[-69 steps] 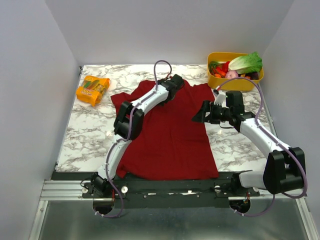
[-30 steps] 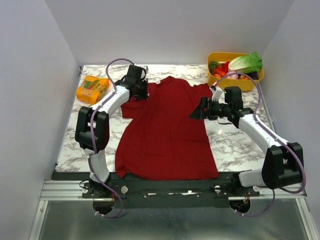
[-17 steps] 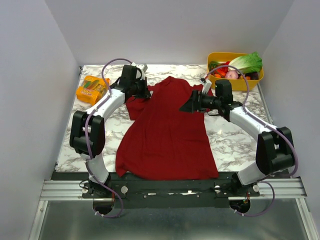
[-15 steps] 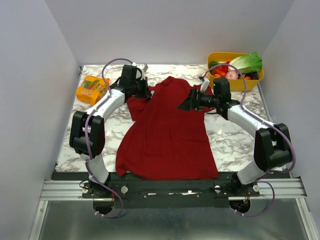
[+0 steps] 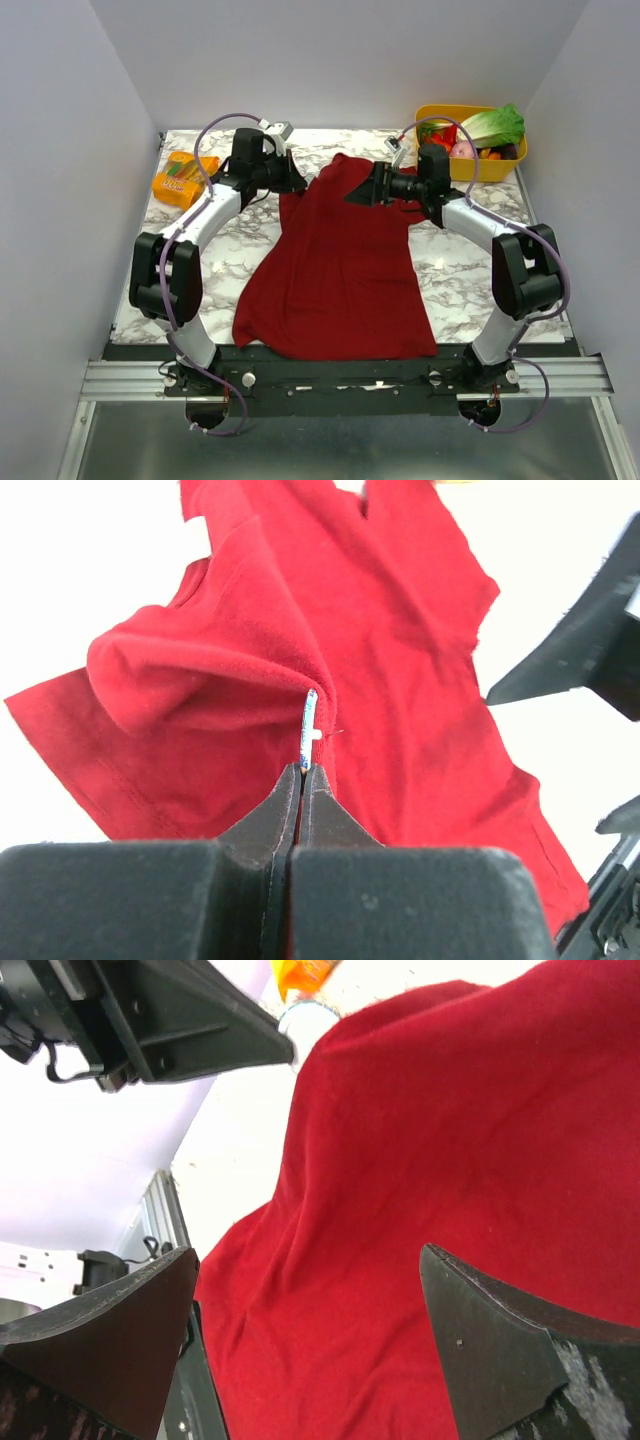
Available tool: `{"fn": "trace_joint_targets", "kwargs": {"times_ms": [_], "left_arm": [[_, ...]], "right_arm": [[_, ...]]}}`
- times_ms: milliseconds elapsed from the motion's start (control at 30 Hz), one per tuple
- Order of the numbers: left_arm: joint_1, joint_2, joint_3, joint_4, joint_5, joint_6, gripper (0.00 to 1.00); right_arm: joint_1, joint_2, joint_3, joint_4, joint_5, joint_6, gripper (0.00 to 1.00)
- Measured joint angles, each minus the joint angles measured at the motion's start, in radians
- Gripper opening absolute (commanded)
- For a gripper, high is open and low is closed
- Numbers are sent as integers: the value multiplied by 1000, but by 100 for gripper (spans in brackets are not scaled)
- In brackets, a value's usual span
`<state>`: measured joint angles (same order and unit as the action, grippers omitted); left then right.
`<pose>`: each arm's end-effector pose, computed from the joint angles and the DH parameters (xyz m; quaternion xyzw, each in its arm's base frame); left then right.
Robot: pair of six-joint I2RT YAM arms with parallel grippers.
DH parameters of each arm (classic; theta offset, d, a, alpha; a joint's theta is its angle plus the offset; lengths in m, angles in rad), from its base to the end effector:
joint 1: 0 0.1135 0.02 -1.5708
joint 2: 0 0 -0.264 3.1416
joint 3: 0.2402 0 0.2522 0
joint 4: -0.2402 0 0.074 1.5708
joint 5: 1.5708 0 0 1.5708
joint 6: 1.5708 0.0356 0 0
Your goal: Pin the brooch onto the clothing
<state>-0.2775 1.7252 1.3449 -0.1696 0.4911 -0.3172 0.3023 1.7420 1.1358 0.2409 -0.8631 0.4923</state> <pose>0.3803 -0.1258 0.2841 0.1019 0.8485 -0.3416 0.3910 0.3654 0.1423 0.2487 -0.1651 0.7674 0.5170 0.3415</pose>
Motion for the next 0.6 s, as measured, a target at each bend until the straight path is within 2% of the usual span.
{"fn": "trace_joint_targets", "kwargs": {"times_ms": [600], "left_arm": [[34,-39,-46,188,253,-76,0]], "right_arm": [[76,97,122,50,-21,1,100]]}}
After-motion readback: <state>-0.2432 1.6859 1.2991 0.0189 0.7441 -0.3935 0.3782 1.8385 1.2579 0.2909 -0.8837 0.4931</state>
